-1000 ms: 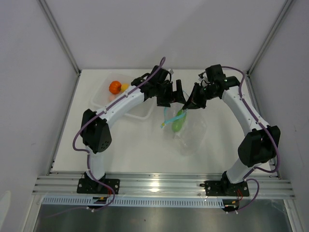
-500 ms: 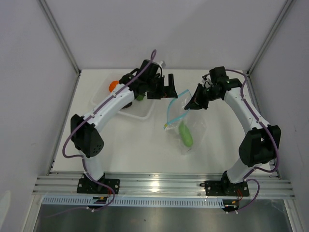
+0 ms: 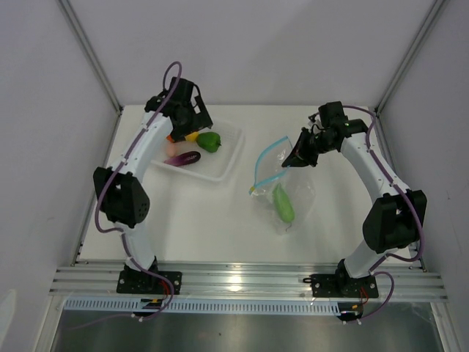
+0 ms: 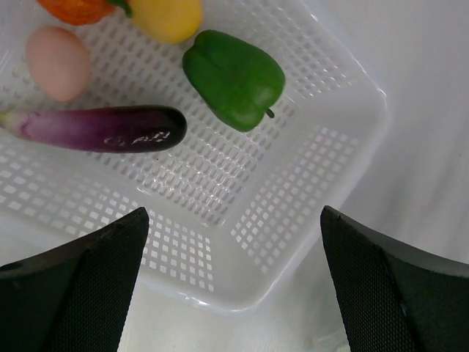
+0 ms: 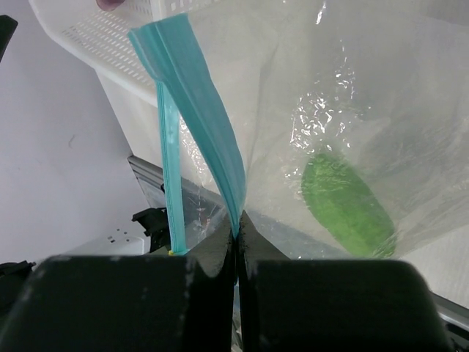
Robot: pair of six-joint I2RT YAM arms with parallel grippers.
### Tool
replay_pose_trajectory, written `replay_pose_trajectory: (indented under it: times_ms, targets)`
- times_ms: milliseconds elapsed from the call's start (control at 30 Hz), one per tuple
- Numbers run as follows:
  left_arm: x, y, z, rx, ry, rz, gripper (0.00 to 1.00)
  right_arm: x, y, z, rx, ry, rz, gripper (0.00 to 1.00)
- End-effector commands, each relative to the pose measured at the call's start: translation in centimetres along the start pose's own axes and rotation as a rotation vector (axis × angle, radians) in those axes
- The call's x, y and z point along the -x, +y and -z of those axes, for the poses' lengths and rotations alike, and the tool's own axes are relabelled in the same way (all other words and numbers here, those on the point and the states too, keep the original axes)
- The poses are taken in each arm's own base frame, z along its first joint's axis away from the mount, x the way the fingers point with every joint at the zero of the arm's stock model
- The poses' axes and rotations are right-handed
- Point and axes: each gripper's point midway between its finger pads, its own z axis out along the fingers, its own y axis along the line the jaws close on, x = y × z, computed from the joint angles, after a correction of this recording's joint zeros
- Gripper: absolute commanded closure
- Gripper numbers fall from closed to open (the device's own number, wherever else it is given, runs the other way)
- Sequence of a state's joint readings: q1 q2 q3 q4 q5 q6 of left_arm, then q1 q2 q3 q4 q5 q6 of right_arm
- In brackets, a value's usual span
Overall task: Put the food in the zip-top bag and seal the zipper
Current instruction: Pick up the fake vegetable from the bin.
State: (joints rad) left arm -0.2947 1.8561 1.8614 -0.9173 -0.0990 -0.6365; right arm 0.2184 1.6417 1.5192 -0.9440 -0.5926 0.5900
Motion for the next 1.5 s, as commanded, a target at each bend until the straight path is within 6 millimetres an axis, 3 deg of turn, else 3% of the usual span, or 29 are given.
replay_pose_trajectory:
  times_ms: [0,67,300,533,700,833,1100,1467]
  targets:
    - [0.9,2.2,-3.5,0.175,0.013,0.184,0.0,0.3,-0.2,0.3,-0.016,-0.007,0.012,1.0]
    - [0.1,3.0,-4.8,0.233,0.061,0.262,0.0,0.3,-0.4,0.1,-0.025,-0.003,0.011,1.0]
    - [0.0,1.2,-7.2,0.243,0.074,0.604,0.01,0.1,-1.3,-0.1,-0.056,0.005,0.004,1.0]
    - [1.2,-1.1,-9.7,0.168,0.065,0.77,0.01,0.2,-1.4,-0.2,-0.066,-0.002,0.007,1.0]
    - [-0.5,-1.1,-11.4,0.216,0.149,0.884,0.01,0.4,-1.8,-0.2,-0.074,-0.008,0.007,1.0]
    - [-1.5,-1.1,-12.4,0.235,0.175,0.957,0.01,0.6,-2.2,-0.2,-0.074,-0.012,-0.005,1.0]
    - [-1.1,-1.6,-14.0,0.229,0.164,1.069,0.0,0.7,-2.8,-0.5,-0.062,-0.011,-0.021,1.0]
    - [-3.5,0.0,-15.1,0.315,0.187,1.097,0.05,1.2,-3.5,-0.2,-0.056,-0.032,-0.04,1.0]
